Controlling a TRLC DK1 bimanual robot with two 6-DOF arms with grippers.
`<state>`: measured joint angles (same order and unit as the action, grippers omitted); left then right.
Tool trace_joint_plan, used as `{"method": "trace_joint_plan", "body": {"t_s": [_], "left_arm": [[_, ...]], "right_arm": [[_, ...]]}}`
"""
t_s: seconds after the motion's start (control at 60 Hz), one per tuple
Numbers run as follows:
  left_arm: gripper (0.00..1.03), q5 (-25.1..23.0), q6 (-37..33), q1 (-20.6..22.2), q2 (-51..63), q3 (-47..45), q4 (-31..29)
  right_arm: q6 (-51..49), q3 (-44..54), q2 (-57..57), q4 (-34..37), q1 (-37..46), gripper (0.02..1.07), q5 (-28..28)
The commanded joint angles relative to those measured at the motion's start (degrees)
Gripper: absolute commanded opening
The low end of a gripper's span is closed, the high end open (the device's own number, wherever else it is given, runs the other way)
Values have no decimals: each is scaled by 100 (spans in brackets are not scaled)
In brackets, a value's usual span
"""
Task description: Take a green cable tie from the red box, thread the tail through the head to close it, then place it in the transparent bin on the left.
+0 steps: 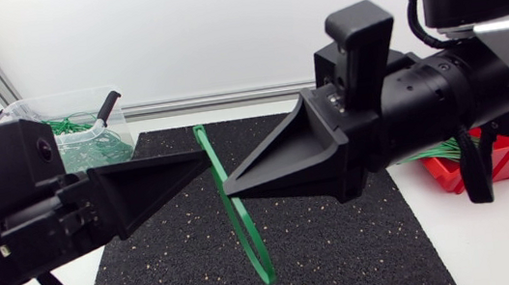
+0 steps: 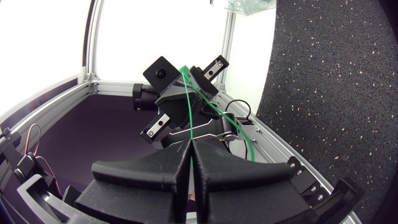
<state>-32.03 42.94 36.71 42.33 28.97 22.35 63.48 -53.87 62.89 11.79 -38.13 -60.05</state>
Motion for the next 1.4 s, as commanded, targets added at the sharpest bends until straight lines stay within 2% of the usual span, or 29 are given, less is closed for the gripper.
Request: {"method": "trace_joint_plan", "body": {"t_s": [0.0,0.133,0.283,0.5,0.7,0.833,0.95,1.233,1.283,1.383], "left_arm": [[4,48,-181,108,13,56,15],[4,153,-321,240,39,47,15],[4,496,-673,522,-14,-6,15],[4,848,-1042,759,-75,-85,24],[4,1067,-1209,961,-119,-93,6],[4,1507,-1508,1339,-119,-137,-11],[4,1718,-1727,1488,-67,-146,-2],[4,1779,-1666,1277,-23,12,15],[4,1630,-1508,1102,56,126,-2],[4,1129,-1024,407,276,249,59]], "right_arm": [[120,78,12,-45,-28,8,-24],[112,78,4,-37,25,8,-59],[76,52,-58,34,122,8,-165],[-73,-115,-128,394,499,8,-578],[-73,-115,-163,412,543,8,-622],[-82,-142,-181,412,526,8,-657],[-82,-150,-251,420,499,8,-692],[-82,-80,-286,438,499,8,-701],[-91,-71,-286,438,499,8,-701],[-99,-19,-216,359,491,8,-745]]}}
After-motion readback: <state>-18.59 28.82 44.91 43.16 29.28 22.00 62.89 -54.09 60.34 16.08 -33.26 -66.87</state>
